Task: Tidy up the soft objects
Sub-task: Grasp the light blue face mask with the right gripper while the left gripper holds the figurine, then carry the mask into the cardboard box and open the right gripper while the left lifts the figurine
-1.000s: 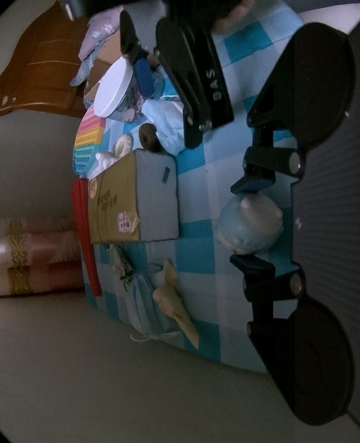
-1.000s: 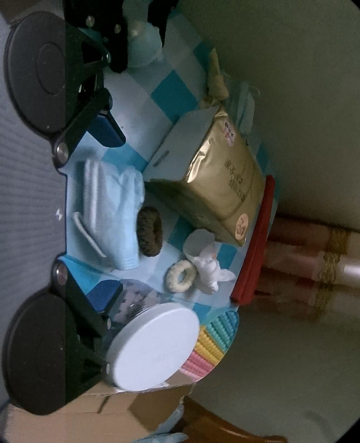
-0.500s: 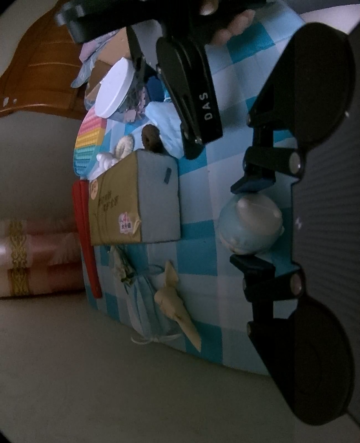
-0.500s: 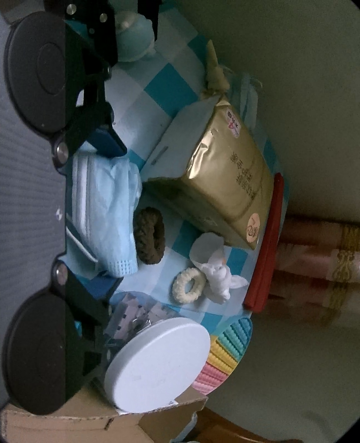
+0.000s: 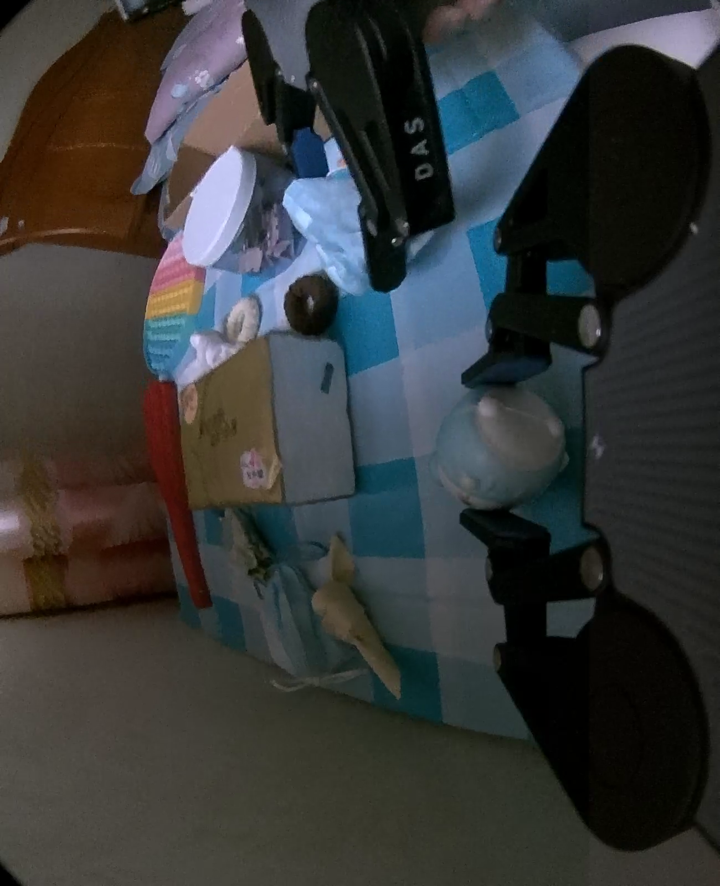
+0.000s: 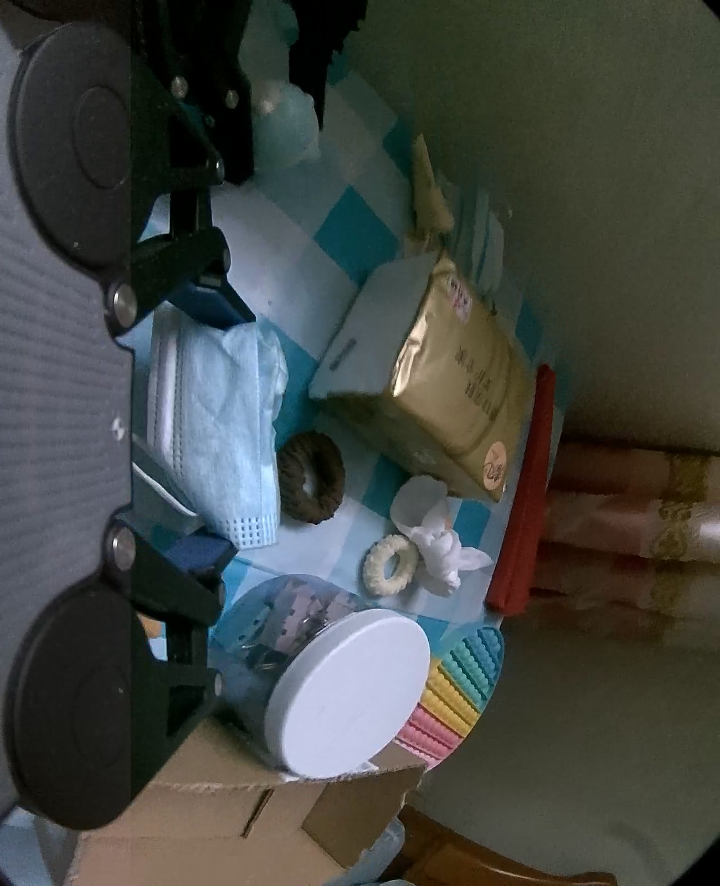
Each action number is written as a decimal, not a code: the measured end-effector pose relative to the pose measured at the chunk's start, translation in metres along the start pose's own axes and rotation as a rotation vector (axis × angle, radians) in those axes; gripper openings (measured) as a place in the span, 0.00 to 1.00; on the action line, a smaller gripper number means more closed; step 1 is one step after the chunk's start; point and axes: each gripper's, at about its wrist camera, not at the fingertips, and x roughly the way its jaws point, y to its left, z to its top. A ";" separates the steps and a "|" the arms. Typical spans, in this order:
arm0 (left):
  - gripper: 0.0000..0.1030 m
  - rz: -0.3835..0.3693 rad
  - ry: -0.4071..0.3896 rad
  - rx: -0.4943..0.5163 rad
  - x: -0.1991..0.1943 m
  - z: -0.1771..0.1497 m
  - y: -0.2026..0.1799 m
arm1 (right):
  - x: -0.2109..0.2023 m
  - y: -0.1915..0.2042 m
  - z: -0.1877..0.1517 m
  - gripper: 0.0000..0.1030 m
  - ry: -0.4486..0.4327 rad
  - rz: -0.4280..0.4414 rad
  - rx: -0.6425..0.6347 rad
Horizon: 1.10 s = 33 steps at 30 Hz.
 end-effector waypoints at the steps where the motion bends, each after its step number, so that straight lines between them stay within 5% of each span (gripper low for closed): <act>1: 0.45 -0.005 -0.001 0.008 -0.003 0.000 -0.001 | -0.005 0.001 -0.002 0.76 -0.003 0.005 0.002; 15: 0.45 -0.093 0.000 0.135 -0.043 -0.001 -0.034 | -0.079 -0.013 -0.048 0.76 -0.025 -0.009 0.101; 24: 0.45 -0.118 -0.034 0.184 -0.054 0.016 -0.062 | -0.123 -0.079 -0.044 0.77 -0.116 -0.111 0.149; 33: 0.45 -0.131 -0.031 0.229 -0.043 0.032 -0.089 | -0.114 -0.150 -0.016 0.77 -0.148 -0.249 0.197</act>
